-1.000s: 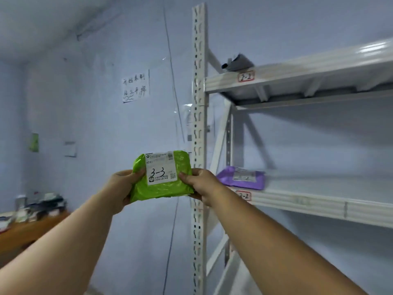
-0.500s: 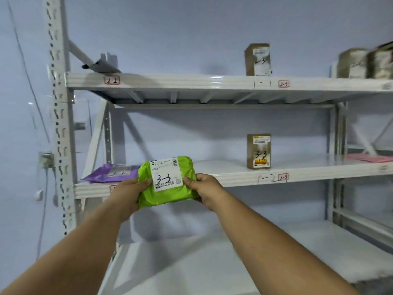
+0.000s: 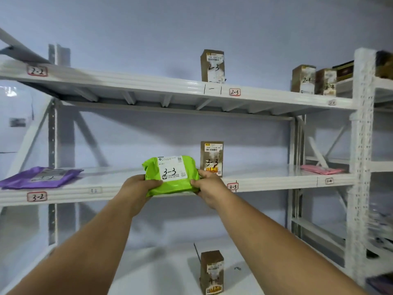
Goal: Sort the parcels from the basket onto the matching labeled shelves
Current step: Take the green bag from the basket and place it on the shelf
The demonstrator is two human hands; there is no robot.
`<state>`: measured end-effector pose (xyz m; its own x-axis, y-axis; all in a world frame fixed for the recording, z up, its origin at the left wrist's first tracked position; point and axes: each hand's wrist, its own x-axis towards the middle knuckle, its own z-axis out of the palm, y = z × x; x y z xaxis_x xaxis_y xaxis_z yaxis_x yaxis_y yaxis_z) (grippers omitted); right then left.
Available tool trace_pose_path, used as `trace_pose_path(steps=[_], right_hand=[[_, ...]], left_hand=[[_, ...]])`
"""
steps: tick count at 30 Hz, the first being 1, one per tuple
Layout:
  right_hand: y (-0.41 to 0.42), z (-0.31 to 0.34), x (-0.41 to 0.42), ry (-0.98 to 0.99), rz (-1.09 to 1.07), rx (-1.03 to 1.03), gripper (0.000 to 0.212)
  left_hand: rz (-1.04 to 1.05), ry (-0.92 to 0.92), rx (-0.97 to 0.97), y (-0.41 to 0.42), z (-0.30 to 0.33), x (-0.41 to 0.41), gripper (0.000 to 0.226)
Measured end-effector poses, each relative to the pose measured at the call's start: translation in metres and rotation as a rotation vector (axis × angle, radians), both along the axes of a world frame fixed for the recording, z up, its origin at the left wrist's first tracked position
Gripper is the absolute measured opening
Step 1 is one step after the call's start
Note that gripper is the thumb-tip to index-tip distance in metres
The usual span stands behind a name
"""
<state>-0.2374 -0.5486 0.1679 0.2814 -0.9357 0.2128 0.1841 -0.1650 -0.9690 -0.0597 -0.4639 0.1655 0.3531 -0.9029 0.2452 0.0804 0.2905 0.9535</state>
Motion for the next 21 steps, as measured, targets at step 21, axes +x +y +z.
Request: trace_pose_path(steps=[21], right_hand=[[-0.114,0.015,0.025,0.792,-0.470,-0.392,0.023]], left_hand=[[0.597,-0.989,0.348,-0.146,0.028,-0.004,0.031]])
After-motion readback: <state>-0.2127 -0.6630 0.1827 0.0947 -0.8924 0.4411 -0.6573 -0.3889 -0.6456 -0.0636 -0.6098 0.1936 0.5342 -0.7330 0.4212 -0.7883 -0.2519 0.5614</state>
